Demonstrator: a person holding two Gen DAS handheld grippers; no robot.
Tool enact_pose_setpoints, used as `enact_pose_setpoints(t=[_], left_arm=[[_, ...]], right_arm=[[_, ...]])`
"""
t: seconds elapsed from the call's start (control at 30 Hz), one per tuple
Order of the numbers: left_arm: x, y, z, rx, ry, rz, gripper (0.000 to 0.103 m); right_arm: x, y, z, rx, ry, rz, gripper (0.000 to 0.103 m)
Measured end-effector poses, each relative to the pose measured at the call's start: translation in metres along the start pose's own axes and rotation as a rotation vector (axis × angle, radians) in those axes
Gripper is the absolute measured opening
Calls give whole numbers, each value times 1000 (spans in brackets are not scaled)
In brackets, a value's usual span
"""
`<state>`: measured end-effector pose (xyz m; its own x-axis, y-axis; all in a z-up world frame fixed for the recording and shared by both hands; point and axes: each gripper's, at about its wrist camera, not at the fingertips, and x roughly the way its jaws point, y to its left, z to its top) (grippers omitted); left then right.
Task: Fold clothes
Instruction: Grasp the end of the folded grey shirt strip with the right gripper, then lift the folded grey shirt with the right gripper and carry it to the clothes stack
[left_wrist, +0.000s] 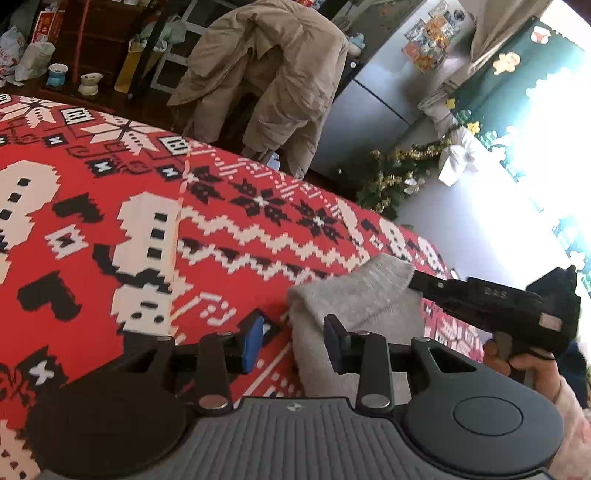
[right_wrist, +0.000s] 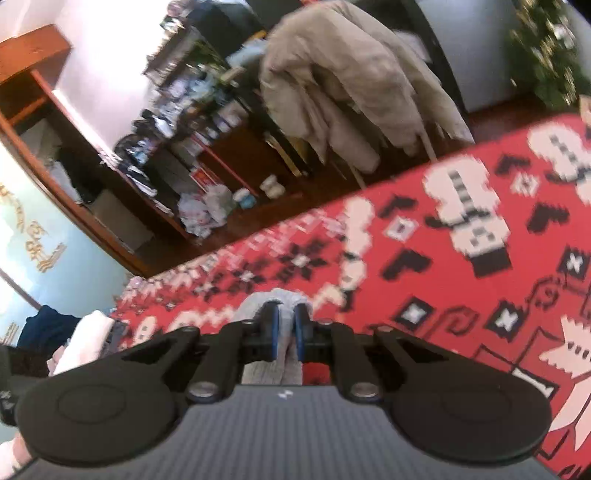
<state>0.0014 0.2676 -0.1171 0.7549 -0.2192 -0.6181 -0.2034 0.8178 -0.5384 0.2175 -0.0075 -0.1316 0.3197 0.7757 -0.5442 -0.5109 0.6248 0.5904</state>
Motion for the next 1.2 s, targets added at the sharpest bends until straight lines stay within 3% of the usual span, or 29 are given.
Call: enact_pose_setpoints(t=[0.13, 0.2, 0.47, 0.63, 0.7, 0.73, 0.77, 0.87, 1.07, 1.2], left_arm=[[-4, 1, -5, 16, 15, 1, 35], [-6, 1, -6, 21, 17, -1, 35], [-3, -2, -8, 21, 19, -2, 35], [-3, -4, -12, 28, 38, -5, 35], [-3, -5, -15, 29, 52, -10, 35], [-3, -5, -17, 29, 59, -13, 35], [-3, -6, -19, 29, 66, -16, 35], [-5, -9, -26, 30, 84, -33, 35], [-14, -19, -45, 33, 145, -78, 36], [-18, -24, -61, 61, 236, -91, 37]], right_arm=[[-1, -21, -5, 54, 13, 6, 18], [-9, -30, -4, 72, 1, 15, 32], [12, -21, 4, 15, 36, 11, 55], [29, -14, 3, -51, 75, -10, 54], [31, -14, -3, -82, 75, -8, 48], [30, -12, -5, -100, 73, -10, 44], [30, -10, -6, -118, 71, -11, 24], [28, -4, -10, -172, 64, -17, 15], [13, 14, -5, -216, 9, -29, 13], [2, 25, 0, -242, -5, -27, 13]])
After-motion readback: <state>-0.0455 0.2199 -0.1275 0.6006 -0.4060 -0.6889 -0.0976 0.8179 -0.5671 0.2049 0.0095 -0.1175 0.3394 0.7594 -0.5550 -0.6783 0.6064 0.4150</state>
